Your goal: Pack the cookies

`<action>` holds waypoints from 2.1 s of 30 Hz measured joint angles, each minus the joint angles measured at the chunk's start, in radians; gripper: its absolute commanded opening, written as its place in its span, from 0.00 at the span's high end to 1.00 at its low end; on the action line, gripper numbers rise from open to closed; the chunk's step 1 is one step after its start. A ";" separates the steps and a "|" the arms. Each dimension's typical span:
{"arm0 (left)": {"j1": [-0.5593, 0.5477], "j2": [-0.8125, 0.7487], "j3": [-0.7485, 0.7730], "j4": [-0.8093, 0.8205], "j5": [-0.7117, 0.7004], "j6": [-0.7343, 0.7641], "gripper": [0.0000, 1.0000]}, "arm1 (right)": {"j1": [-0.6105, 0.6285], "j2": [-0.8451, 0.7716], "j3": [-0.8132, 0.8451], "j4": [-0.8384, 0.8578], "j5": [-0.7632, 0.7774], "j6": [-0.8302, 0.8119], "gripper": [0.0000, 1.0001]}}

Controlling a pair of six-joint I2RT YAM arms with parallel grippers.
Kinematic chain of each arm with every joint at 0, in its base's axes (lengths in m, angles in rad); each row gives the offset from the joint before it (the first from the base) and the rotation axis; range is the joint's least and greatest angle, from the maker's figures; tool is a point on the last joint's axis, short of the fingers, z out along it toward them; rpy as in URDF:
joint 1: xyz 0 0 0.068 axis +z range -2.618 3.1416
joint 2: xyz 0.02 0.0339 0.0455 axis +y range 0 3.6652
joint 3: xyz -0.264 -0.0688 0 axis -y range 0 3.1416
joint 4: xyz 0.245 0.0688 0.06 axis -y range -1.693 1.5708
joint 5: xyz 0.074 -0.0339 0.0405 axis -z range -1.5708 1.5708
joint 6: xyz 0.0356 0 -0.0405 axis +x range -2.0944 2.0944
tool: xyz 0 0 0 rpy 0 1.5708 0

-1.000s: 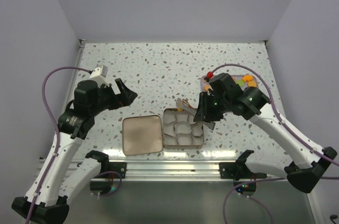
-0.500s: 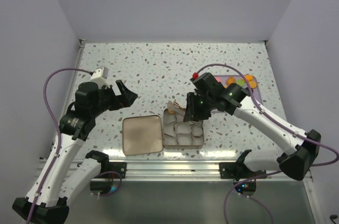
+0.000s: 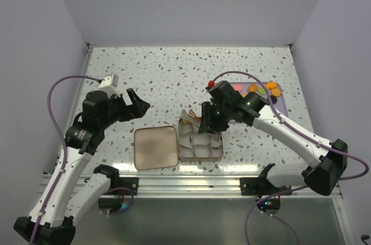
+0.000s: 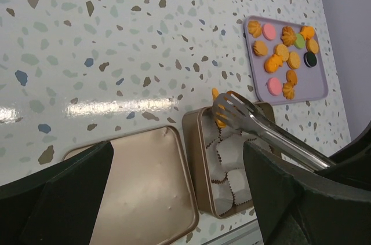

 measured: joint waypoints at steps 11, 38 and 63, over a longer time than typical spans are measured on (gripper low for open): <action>0.000 0.020 -0.003 0.003 0.000 0.010 0.00 | 0.000 -0.025 -0.018 0.007 0.002 0.008 0.54; 0.000 0.034 -0.028 0.014 0.008 0.026 0.00 | -0.298 0.038 0.191 -0.278 0.307 -0.126 0.52; 0.000 0.102 -0.018 0.019 0.011 0.089 0.00 | -0.385 0.256 0.153 -0.254 0.304 -0.133 0.51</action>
